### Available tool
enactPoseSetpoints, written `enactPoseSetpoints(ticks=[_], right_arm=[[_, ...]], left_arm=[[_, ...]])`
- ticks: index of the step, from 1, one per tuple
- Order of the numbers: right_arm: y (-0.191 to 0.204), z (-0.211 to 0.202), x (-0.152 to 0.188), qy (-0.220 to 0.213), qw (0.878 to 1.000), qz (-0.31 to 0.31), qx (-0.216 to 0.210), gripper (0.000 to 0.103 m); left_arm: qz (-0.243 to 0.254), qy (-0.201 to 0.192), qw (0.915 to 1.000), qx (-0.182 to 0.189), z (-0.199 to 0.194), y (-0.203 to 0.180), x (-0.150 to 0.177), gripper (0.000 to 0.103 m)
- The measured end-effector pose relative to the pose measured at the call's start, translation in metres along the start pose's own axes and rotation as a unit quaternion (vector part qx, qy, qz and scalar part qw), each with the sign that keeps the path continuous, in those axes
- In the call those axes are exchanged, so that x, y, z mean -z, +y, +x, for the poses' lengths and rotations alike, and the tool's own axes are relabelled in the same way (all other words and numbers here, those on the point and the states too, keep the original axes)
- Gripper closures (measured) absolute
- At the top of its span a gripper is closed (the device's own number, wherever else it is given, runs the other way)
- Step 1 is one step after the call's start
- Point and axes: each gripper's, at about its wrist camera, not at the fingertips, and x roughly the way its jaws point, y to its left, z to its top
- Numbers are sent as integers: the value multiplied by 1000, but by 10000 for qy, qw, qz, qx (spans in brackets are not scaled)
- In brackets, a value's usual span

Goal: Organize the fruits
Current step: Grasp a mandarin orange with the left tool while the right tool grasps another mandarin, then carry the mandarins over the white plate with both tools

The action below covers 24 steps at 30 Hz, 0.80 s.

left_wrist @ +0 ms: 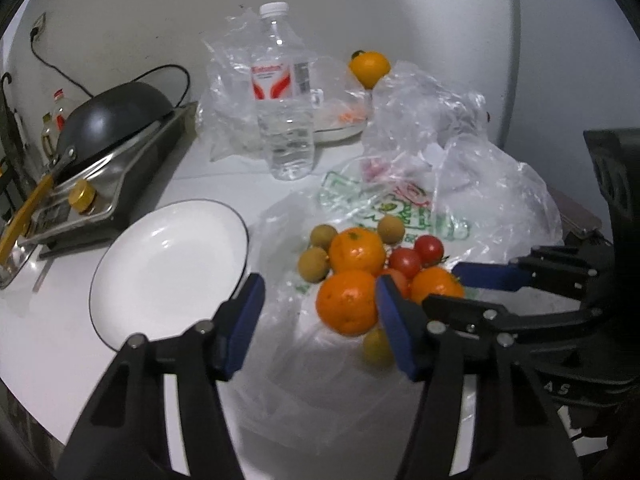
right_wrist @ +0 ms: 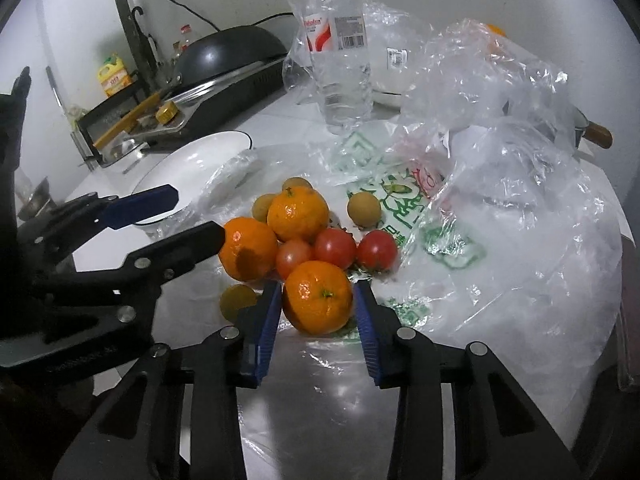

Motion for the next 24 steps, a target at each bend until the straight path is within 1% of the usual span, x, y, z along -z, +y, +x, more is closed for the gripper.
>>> enactPoseSetpoints(ticks=[6,10,11,12,14,20,24], right_arm=[[-10,-18,-2,-246,9995,128,169,64],[-17,-28,-5,-430,9984,244,274,64],[-18,-29,-5,-458,9982,252,291,64],[-19,-30,-5,-492,9980,262,308,65],[-19,-31,-4,-534,9977,267,330,65],[-17,-37,-1,-739,9958,388,385,65],[-14,-43,-3,-840,9946,463,397,65]], left_arm=[[223,190,9995,154,11,-11,-3,44],[362,308,9988,137,20,-17,-3,44],[378,392,9984,144,24,-17,-2,47],[372,468,9980,186,28,-16,-1,55],[354,606,9970,312,35,-15,2,58],[504,618,9960,408,34,-15,0,59],[486,498,9965,464,26,-11,-6,59]])
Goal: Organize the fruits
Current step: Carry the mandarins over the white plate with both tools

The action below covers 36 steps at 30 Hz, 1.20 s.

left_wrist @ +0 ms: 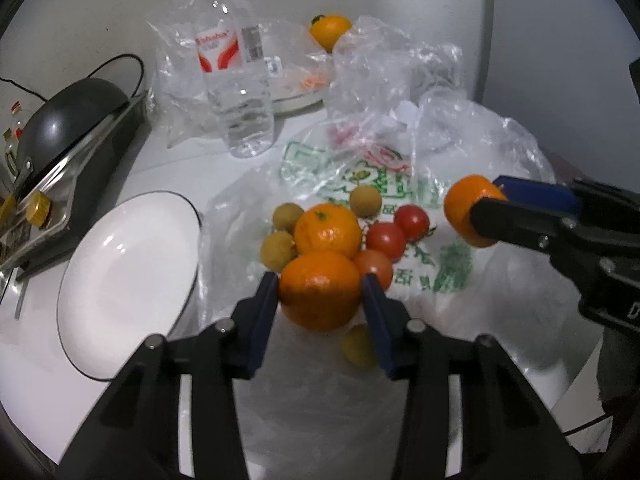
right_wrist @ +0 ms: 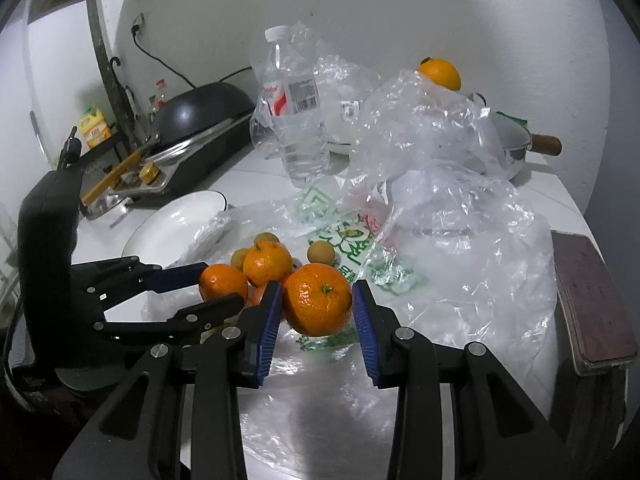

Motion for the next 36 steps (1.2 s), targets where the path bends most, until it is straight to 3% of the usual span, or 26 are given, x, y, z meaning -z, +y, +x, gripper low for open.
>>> enactPoseSetpoints(ticks=[8,17,31,36], right_arm=[[19,-11,-16,-243,9994,-241,53,65],[54,2,-24,-276,9986,-418,-144,65],[120,46,-44,-119,9952,-807,-542,65],[139,64,-50,18,9934,-941,-654,65]], left_arm=[[-158,-406,9990,31,-35,19,-4,59],[-326,-593,9976,-120,-55,56,6,59],[-712,-654,9934,-621,-64,129,32,59],[-569,-756,9894,-1102,-61,142,40,59]])
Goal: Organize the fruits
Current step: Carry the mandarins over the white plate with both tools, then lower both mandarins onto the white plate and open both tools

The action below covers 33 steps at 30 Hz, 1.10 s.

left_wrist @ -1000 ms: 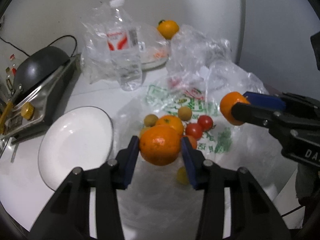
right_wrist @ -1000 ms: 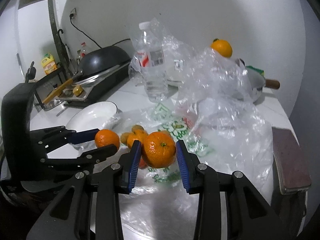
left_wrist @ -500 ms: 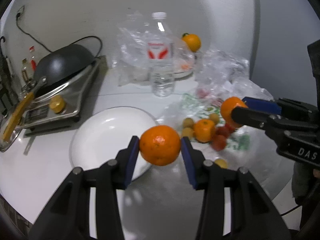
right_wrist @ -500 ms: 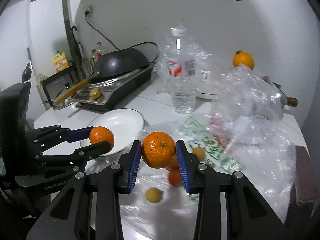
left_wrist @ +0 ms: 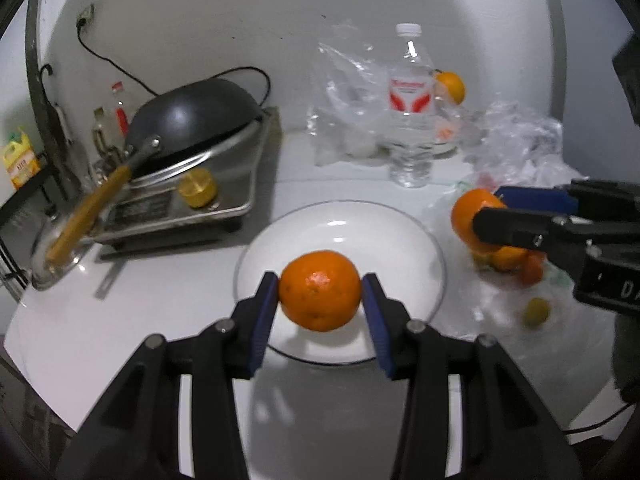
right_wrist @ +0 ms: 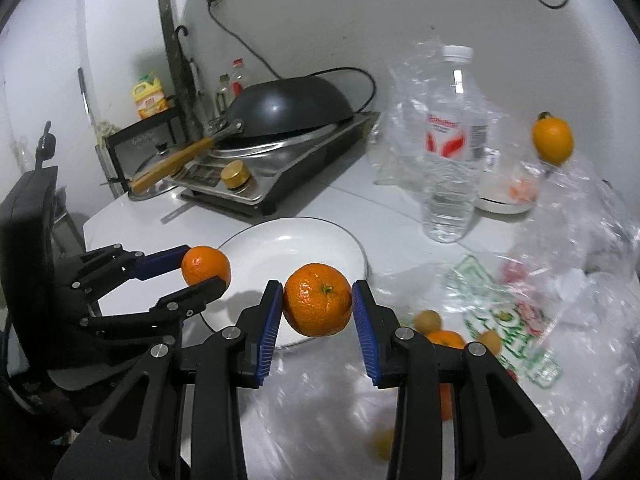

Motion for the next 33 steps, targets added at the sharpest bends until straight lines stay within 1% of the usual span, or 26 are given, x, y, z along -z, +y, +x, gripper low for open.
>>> enactPoseSetpoints(ticks=[6,13,20,23,26,33], right_arm=[[14,19,-10,116,9999,-111,-59,65],[21,42,-19,227,9996,-121,-88,65],[19,61,-26,336,9993,-80,-125,65],[20,68,-27,420,9988,-142,-184,65],[17,71,-29,386,9989,-101,-238,65],[6,80,-33,369,9988,-3,-324,65]], left_arm=[[-92,132,9999,-14,18,19,6,59],[-1,187,9998,-51,35,26,3,59],[-68,241,9997,-61,50,32,-1,59],[-136,367,9992,-40,58,34,-3,59],[-98,562,9983,-101,69,33,-5,59],[-121,633,9978,-143,75,34,-6,59]])
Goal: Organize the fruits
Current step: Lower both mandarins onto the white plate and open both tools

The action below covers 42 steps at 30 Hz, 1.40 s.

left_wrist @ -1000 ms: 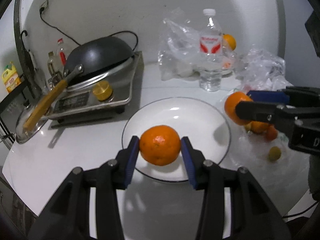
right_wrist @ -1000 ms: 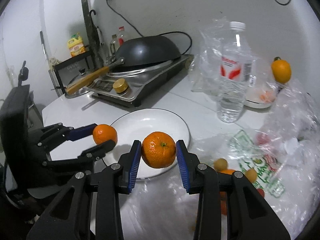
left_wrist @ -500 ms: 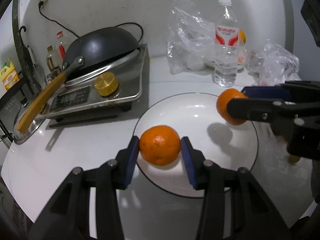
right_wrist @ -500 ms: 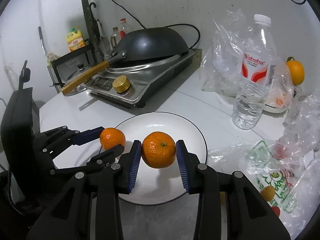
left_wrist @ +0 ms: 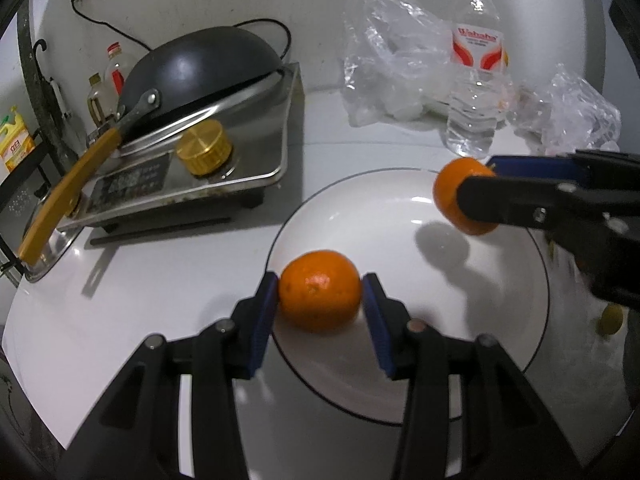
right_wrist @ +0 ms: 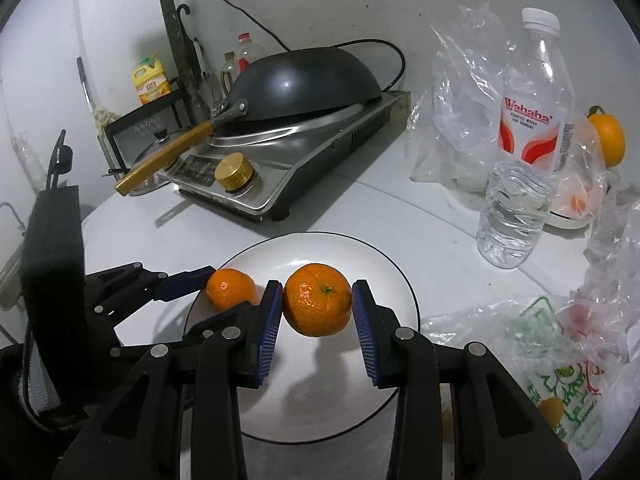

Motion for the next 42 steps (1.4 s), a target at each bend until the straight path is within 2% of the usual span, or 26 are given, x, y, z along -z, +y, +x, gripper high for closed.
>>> enactPoseSetpoints(ticks=[5,10,19,26,38,42], right_arm=[[3,10,-6,136,9995,-220,153,65],[6,19,-12,193,9993,-223,219,65],[14,51,-17,532,9982,221,-147,65],[27,70,-19,760,9968,152,-211,65],[42,82,-24,928,9955,-67,-201,64],[44,72,-28,756,9970,-115,-75,55]], left_arm=[[-224,57,9997,88,2,5,-3,58],[-135,7,9997,179,2,7,-3,58],[-35,-100,9992,397,-3,11,3,58],[269,-272,9980,507,-9,10,13,58],[117,-435,9972,600,-13,14,19,58],[57,-397,9968,695,-13,15,20,58]])
